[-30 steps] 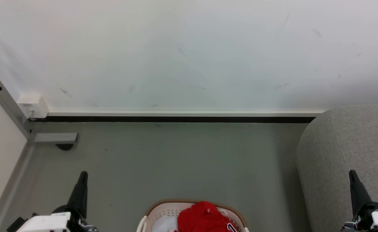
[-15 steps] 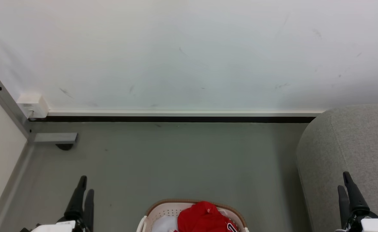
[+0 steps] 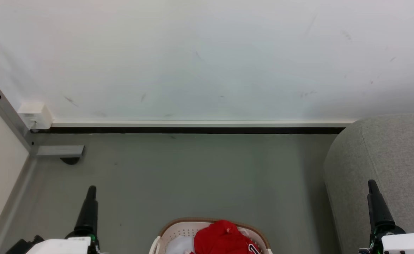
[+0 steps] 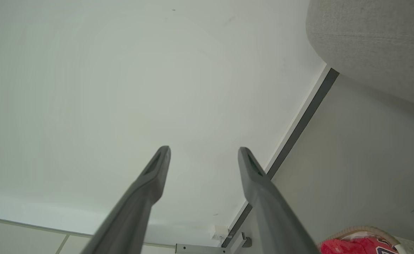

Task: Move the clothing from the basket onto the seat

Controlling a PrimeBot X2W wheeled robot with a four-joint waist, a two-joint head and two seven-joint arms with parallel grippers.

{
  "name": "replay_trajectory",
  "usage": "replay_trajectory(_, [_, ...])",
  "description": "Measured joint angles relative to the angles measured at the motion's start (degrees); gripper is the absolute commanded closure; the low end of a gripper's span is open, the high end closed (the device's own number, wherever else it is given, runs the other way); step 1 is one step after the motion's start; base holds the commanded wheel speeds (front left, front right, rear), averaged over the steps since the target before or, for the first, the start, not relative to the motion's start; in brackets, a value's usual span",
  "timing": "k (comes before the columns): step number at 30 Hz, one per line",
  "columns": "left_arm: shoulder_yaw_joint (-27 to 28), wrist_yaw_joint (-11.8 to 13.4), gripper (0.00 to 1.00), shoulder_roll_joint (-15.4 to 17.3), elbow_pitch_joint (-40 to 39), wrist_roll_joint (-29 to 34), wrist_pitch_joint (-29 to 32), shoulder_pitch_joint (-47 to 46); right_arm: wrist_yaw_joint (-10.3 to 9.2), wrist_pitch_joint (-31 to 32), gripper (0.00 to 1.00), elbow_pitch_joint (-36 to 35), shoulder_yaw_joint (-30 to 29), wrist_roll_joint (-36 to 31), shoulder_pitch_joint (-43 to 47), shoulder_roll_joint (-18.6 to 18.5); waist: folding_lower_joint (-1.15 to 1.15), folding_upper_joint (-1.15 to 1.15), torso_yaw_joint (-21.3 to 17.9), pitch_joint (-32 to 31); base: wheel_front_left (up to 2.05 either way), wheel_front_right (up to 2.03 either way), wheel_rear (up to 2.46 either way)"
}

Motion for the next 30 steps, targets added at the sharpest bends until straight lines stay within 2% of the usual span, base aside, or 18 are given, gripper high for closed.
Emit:
replay_trajectory(14, [-2.43, 3.9, 0.0, 0.03, -3.13, 17.73, -3.02, 0.02, 0.0, -3.11, 0.0, -1.23, 1.7, -16.18, -0.05, -0.29, 0.0, 0.0, -0.29, 0.2, 0.0, 0.0, 0.0])
replay_trajectory(30, [-5.6, 5.69, 0.0, 0.14, -3.93, 37.73, -6.1, 0.21, 0.0, -6.15, 0.0, -1.9, 3.45, -36.95, -0.28, -1.08, 0.0, 0.0, -0.47, -0.09, 0.0, 0.0, 0.0])
